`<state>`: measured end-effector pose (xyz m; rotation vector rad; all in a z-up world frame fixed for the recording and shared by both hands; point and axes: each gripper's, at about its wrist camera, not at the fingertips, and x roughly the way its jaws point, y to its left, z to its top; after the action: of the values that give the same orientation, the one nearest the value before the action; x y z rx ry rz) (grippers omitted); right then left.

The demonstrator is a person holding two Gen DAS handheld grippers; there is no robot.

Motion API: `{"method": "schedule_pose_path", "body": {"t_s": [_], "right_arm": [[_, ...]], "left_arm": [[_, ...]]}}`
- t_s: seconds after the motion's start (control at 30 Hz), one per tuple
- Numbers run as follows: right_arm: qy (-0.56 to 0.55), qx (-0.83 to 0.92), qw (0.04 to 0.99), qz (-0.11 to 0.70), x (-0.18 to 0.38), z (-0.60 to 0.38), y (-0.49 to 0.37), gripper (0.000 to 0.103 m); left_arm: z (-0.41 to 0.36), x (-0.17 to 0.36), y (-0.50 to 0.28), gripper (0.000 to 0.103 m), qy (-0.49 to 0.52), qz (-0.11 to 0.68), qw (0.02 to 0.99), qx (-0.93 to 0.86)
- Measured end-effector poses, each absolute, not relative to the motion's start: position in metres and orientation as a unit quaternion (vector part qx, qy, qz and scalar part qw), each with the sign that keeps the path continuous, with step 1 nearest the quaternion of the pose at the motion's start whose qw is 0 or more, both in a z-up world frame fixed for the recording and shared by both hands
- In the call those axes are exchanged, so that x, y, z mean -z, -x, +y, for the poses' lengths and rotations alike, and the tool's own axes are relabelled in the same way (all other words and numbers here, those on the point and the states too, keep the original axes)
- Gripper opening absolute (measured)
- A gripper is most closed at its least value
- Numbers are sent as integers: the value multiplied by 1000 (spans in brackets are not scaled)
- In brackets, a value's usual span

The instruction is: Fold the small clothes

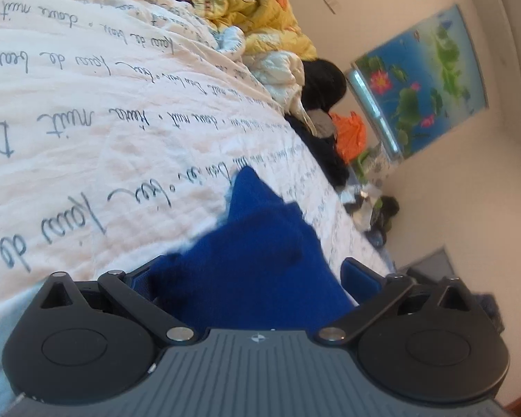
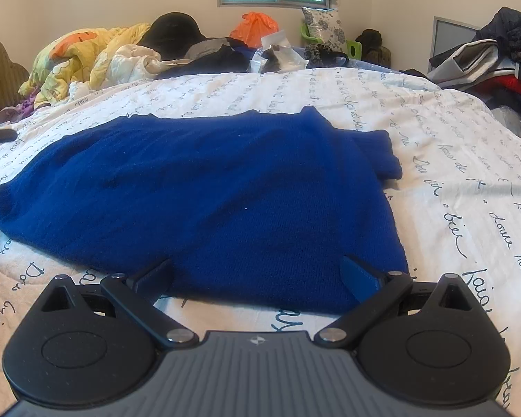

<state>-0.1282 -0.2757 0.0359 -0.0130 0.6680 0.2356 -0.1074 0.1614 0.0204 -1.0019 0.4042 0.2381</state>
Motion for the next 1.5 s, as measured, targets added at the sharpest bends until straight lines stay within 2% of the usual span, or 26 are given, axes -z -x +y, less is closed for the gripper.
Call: {"method": "schedule_pose_path", "body": {"t_s": [0.07, 0.1, 0.13, 0.27, 0.3, 0.33, 0.37, 0.43, 0.57, 0.73, 0.83, 0.93, 1.07, 1.13, 1.17, 1.2, 1.23, 1.43, 1.5], "right_arm": [[5, -116, 938, 327, -36, -276, 128, 103], [5, -115, 938, 327, -36, -276, 128, 103], [5, -115, 938, 327, -36, -275, 128, 103], [5, -116, 938, 327, -36, -276, 128, 103], [5, -116, 938, 327, -36, -276, 128, 103], [5, -116, 938, 327, -36, -276, 128, 103], [2, -120, 937, 327, -37, -277, 128, 103], [-41, -144, 931, 334, -44, -291, 121, 103], [-250, -220, 886, 323, -78, -353, 80, 103], [-409, -336, 760, 376, -72, -395, -20, 103], [-430, -370, 703, 429, -51, -391, -63, 103], [-414, -350, 696, 471, -32, -386, -85, 103], [-404, -355, 707, 460, -34, -391, -94, 102], [-384, -343, 724, 459, -38, -391, -97, 93], [-370, -336, 732, 462, -38, -390, -101, 75], [-346, -330, 741, 471, -37, -387, -106, 33], [-322, -318, 750, 483, -35, -383, -109, 11], [-266, -311, 807, 425, -61, -408, -89, 11], [-255, -281, 820, 428, -54, -422, -90, 11]], "left_arm": [[164, -19, 105, 77, 474, 204, 847, -129], [163, -18, 106, 62, 465, 211, 849, -132], [162, -16, 108, 56, 459, 214, 852, -130], [152, -18, 113, 54, 425, 220, 870, -121], [149, -19, 111, 43, 408, 225, 875, -127], [147, -20, 108, 13, 389, 238, 880, -136], [146, -19, 104, 8, 376, 249, 881, -141], [146, -19, 101, 7, 363, 245, 889, -137], [109, -55, 85, 6, 263, 211, 938, -76], [-31, -81, 63, 6, 93, 213, 964, 127], [-96, -62, 68, 7, 24, 227, 948, 221], [-122, -41, 67, 7, 0, 265, 931, 250], [-125, -37, 70, 7, -25, 261, 933, 248], [-127, -40, 71, 7, -39, 255, 933, 252], [-128, -41, 72, 7, -47, 250, 933, 255], [-130, -42, 73, 7, -55, 247, 932, 260], [-133, -43, 73, 6, -63, 246, 930, 264], [-150, -47, 67, 6, -47, 248, 920, 301], [-158, -36, 57, 6, -33, 267, 912, 310]]}}
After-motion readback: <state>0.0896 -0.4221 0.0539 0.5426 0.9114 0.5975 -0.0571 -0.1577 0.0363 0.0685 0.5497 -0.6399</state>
